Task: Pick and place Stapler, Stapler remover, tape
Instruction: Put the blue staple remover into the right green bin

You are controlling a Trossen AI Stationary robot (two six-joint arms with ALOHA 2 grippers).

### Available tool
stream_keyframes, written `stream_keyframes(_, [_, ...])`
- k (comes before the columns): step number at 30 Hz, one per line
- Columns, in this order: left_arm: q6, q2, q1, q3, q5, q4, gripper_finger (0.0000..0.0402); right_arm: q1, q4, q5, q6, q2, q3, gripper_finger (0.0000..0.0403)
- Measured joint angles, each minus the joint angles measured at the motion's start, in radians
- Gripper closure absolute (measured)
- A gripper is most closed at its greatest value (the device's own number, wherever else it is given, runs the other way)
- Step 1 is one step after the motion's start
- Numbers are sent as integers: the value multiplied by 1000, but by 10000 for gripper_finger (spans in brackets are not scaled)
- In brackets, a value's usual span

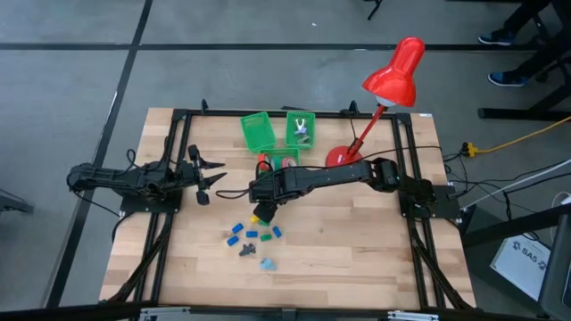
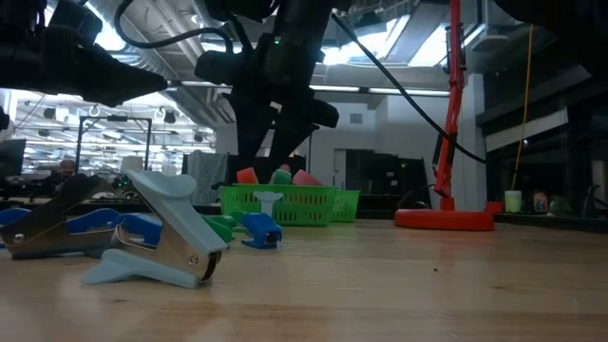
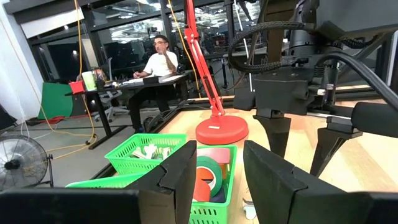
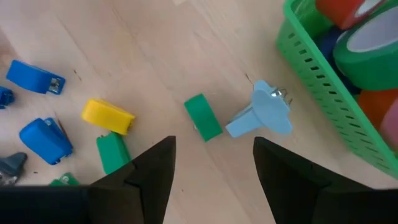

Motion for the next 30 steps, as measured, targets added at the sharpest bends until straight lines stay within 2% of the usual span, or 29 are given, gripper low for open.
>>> stream_keyframes(11, [0, 0, 0, 0, 0, 0, 274, 0, -37, -1, 127, 0, 0, 182])
stream_keyframes(26, [0, 0, 0, 0, 0, 0, 274, 0, -24, -18, 79, -1, 0, 183])
stream_keyframes(30, [0, 0, 0, 0, 0, 0, 274, 0, 24, -28, 158, -1, 0, 183])
